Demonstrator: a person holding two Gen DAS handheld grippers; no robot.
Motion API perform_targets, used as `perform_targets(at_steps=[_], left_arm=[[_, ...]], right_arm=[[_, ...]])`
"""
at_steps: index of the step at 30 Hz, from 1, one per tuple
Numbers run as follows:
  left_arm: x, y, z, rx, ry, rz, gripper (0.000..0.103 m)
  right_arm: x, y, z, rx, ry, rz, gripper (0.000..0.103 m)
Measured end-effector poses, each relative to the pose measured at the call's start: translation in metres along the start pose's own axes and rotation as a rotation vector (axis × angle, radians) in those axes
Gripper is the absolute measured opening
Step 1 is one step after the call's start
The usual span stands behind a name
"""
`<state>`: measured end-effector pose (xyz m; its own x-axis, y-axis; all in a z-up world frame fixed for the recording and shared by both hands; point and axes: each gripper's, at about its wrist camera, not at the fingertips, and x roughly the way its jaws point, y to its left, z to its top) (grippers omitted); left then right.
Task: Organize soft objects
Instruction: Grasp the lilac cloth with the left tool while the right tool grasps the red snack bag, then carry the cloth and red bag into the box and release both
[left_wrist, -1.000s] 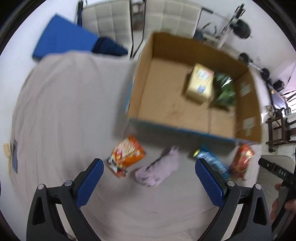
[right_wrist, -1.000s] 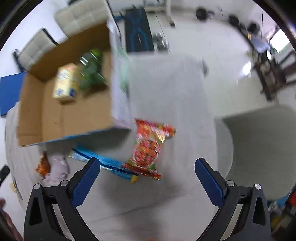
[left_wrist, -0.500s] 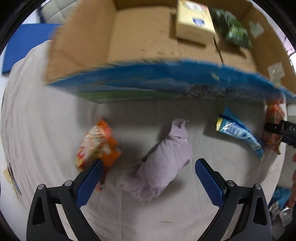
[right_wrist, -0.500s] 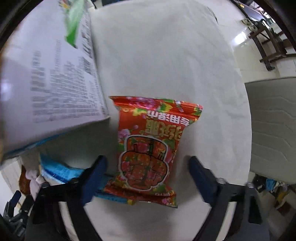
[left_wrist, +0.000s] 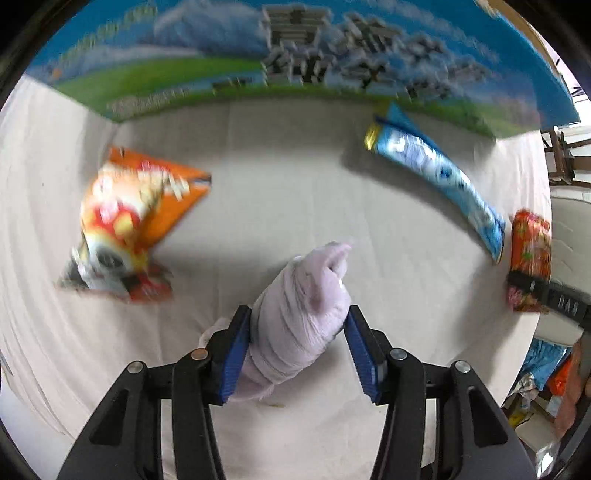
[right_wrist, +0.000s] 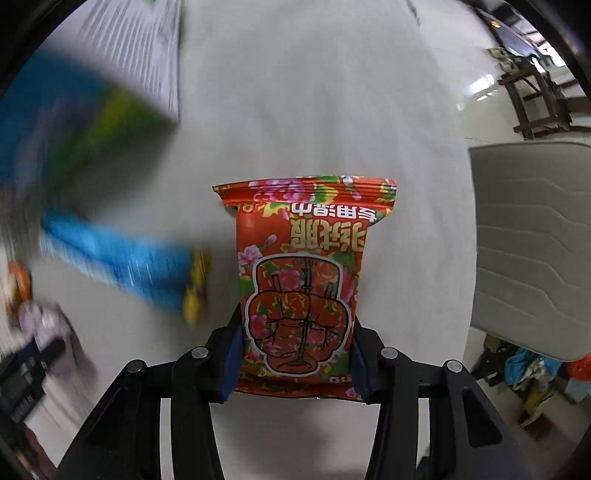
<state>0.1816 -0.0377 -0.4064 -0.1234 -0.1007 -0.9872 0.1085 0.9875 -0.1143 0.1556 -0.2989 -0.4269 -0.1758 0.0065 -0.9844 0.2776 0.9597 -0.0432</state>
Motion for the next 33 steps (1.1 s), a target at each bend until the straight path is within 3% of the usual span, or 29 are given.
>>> perform_targets(at_steps=[3, 8, 13, 17, 29, 33], left_arm=[[0.006, -0.002, -0.001, -0.021, 0.001, 0.005, 0.05], [0.01, 0.001, 0.015, -0.027, 0.021, 0.015, 0.051], [0.009, -0.001, 0.015, -0.03, -0.001, 0.026, 0.047], [-0.014, -0.012, 0.003, -0.025, -0.04, 0.013, 0.046], [-0.149, -0.041, -0.022, 0.018, -0.267, -0.108, 0.046], [-0.188, -0.045, -0.023, 0.036, -0.341, -0.129, 0.046]], right_arm=[[0.009, -0.001, -0.025, -0.033, 0.009, -0.009, 0.05], [0.017, 0.0, -0.036, -0.028, -0.02, -0.018, 0.051], [0.021, 0.003, -0.032, 0.001, -0.031, -0.01, 0.049], [0.01, 0.008, -0.022, -0.011, -0.044, -0.013, 0.047], [-0.116, 0.034, -0.068, -0.155, -0.241, 0.153, 0.047], [-0.165, 0.052, -0.06, -0.199, -0.303, 0.189, 0.047]])
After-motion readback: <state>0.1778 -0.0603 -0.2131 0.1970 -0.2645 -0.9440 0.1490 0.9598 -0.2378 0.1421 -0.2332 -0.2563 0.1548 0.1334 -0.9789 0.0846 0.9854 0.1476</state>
